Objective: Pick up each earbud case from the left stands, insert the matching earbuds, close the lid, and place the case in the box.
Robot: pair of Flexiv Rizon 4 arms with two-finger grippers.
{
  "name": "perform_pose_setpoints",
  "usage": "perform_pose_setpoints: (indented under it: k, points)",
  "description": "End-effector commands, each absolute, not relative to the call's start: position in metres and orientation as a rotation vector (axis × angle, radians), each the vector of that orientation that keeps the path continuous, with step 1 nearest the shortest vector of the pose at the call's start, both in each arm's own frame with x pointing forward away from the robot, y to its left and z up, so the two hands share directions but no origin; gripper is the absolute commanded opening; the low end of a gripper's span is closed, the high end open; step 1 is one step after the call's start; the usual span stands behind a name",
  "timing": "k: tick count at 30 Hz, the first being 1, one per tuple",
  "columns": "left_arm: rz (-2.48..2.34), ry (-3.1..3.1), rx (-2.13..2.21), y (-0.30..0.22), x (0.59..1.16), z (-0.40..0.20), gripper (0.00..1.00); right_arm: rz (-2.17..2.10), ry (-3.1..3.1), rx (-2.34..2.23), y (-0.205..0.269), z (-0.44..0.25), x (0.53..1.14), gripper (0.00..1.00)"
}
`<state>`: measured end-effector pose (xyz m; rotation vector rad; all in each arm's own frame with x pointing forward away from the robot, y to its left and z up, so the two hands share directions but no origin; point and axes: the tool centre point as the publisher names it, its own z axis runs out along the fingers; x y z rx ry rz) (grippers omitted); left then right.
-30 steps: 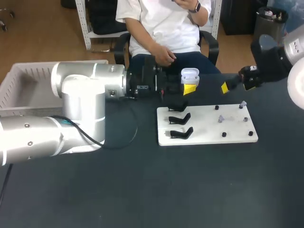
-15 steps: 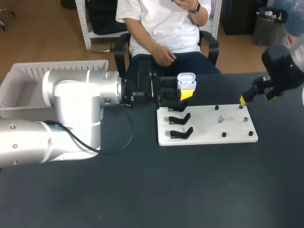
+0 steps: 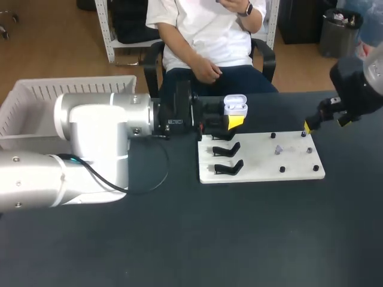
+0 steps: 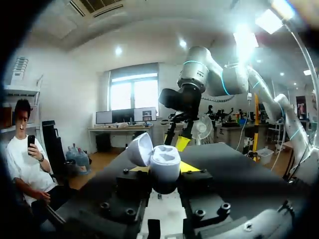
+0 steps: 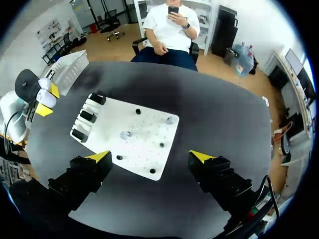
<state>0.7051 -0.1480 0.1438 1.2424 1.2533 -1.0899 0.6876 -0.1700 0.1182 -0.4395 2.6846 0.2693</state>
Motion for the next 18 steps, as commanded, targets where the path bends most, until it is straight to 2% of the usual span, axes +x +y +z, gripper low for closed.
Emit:
perform_pose_setpoints:
  k: [1,18]
  points:
    - [-1.081,1.253,1.233,-0.148,0.702,0.144,0.0,0.153,2.677,-0.407,-0.169,0.119,0.683,1.0]
    - [-1.081,1.253,1.233,-0.148,0.702,0.144,0.0,0.112,2.685,-0.535,-0.165,0.105,0.685,1.0]
